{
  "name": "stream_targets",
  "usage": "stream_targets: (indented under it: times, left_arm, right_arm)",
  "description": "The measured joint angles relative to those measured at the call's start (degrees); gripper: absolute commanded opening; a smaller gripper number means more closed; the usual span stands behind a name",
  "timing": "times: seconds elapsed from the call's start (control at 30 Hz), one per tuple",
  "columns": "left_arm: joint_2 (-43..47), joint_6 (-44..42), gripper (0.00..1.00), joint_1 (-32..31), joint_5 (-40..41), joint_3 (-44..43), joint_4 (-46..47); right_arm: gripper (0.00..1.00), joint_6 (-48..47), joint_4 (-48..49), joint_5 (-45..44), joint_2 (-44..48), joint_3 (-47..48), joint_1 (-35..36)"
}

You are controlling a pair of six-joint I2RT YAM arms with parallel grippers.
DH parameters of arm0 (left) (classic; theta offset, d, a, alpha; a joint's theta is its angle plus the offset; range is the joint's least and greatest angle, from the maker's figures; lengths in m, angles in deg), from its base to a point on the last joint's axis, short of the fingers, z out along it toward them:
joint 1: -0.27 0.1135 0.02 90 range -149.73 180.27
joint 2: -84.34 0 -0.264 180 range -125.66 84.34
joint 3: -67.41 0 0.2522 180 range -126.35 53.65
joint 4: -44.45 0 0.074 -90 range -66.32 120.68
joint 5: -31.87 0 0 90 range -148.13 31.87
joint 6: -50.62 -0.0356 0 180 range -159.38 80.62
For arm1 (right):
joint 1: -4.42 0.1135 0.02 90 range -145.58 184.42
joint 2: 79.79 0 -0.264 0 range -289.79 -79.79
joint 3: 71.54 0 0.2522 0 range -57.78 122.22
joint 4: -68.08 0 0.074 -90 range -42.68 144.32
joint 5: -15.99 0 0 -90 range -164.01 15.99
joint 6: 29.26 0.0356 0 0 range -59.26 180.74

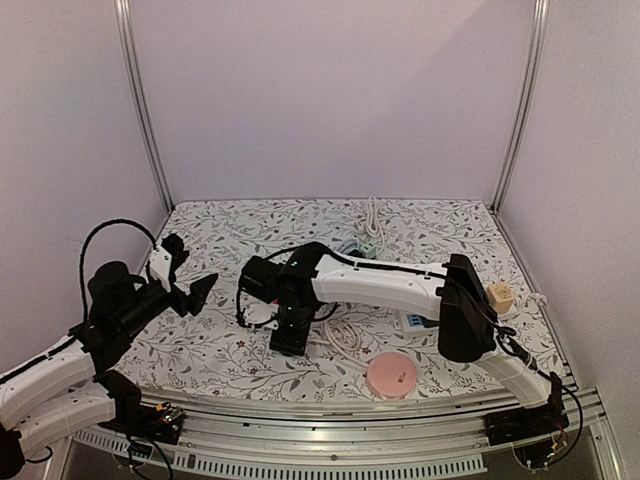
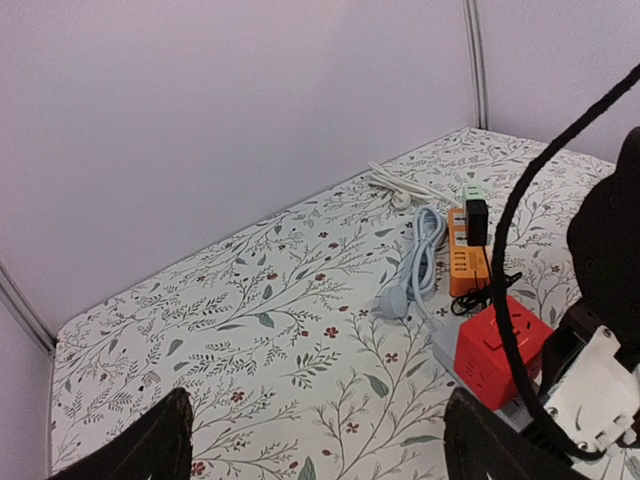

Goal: Insert the plug
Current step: Insert the plug into the socket.

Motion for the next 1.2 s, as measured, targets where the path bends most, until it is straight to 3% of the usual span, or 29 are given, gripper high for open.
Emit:
stream_targets:
  times: [0.2,0.43,0.63,0.9,1.03,1.2]
  left_arm:
    - [0.0,0.0,0.85,0.0,-0.4,0.0,0.0]
    - [0.4,0.0,0.85,0.0,-0.9,0.0,0.0]
    - [0.4,0.0,0.85,0.0,-1.0,0.0,-0.1]
    - [0.4,0.0,0.85,0.0,-1.0,0.0,-0.1]
    - [0.4,0.0,0.85,0.0,-1.0,0.0,0.0]
    - [0.4,0.0,0.85,0.0,-1.0,0.0,0.0]
  right_arm:
    - [0.66,0.0,1.3,1.0,3.0,-0.9,0.4]
    - [0.54,0.6,6.5,2.7,10.3,-4.9,0.5]
    - [0.47,1.1,8.4,3.0,10.5,-5.9,0.5]
    - [0.18,1.9,9.9,3.0,6.6,-7.3,0.0]
    - [0.09,2.7,12.1,2.3,6.8,-8.4,-0.6]
    - [0.07,3.5,15.5,2.9,8.6,-12.3,-1.0]
